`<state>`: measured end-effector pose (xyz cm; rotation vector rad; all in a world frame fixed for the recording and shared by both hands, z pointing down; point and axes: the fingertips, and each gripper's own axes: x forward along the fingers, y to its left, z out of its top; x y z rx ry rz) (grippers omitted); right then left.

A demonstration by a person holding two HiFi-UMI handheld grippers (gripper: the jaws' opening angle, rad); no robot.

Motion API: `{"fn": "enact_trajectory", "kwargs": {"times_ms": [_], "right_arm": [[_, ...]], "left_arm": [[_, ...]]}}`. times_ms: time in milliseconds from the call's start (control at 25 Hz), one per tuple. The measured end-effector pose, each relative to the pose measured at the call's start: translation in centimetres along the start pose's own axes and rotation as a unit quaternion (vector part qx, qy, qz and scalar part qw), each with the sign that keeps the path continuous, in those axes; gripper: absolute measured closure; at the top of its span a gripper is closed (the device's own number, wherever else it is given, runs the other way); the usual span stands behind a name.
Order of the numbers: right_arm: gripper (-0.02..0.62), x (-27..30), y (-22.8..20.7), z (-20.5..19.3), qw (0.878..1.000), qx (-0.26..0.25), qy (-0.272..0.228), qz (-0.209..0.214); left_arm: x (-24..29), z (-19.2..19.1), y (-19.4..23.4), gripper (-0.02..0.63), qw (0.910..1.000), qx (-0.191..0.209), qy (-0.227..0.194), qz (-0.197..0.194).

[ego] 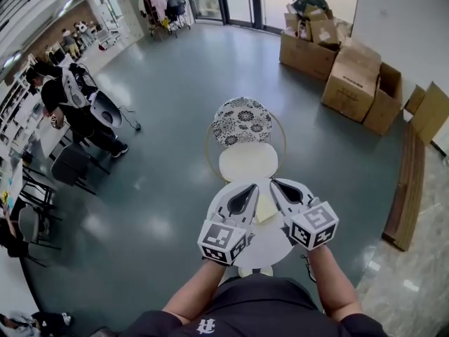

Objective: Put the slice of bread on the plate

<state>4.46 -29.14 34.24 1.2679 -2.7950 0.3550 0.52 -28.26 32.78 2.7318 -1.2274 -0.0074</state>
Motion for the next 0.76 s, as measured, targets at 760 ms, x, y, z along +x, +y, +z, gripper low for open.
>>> {"fn": "enact_trajectory", "kwargs": {"times_ms": [760], "right_arm": [[0.589, -1.8, 0.7, 1.7, 1.0, -0.011, -0.018, 0.0]], "left_arm": [[-0.7, 1.4, -1.6, 0.597, 0.9999, 0.01, -0.013, 0.0]]}}
